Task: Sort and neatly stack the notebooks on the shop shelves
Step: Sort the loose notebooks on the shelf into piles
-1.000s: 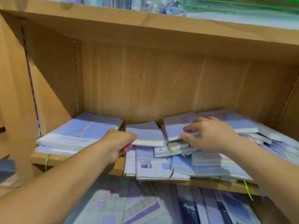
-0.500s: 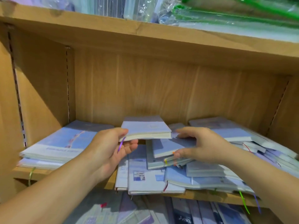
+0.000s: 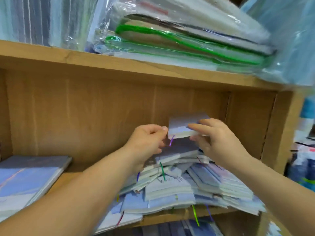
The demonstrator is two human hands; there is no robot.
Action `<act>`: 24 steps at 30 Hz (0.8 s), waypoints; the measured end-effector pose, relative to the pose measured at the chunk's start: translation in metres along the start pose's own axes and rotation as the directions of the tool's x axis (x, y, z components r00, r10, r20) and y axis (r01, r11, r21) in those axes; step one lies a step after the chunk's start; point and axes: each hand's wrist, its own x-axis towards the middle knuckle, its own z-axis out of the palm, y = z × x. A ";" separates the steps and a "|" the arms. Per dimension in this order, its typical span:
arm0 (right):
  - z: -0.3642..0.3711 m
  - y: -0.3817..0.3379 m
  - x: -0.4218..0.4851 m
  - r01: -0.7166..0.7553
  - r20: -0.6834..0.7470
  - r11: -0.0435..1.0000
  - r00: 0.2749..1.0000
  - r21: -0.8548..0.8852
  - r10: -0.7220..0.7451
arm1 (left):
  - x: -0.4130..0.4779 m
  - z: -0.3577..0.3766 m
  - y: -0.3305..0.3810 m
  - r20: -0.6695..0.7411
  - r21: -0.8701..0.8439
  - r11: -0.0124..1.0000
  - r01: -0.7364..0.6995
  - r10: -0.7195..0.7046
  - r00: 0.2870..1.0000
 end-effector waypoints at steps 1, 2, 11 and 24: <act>0.001 0.014 -0.005 -0.102 0.167 0.994 0.980 -0.042 0.108 | 0.000 -0.006 -0.008 -0.026 0.127 0.992 -0.008 0.011 1.000; 0.005 0.025 -0.012 -0.219 0.334 0.972 0.913 -0.084 0.234 | -0.002 -0.016 -0.018 -0.052 0.228 0.974 -0.007 0.020 0.998; 0.018 0.001 -0.013 -0.323 0.240 0.888 0.881 -0.326 0.409 | -0.080 -0.146 -0.067 -0.143 0.713 0.693 0.110 -0.010 0.990; 0.091 -0.185 -0.019 0.341 0.696 0.939 0.665 0.040 -0.271 | -0.168 -0.187 -0.096 -0.219 0.707 0.685 0.174 -0.022 0.976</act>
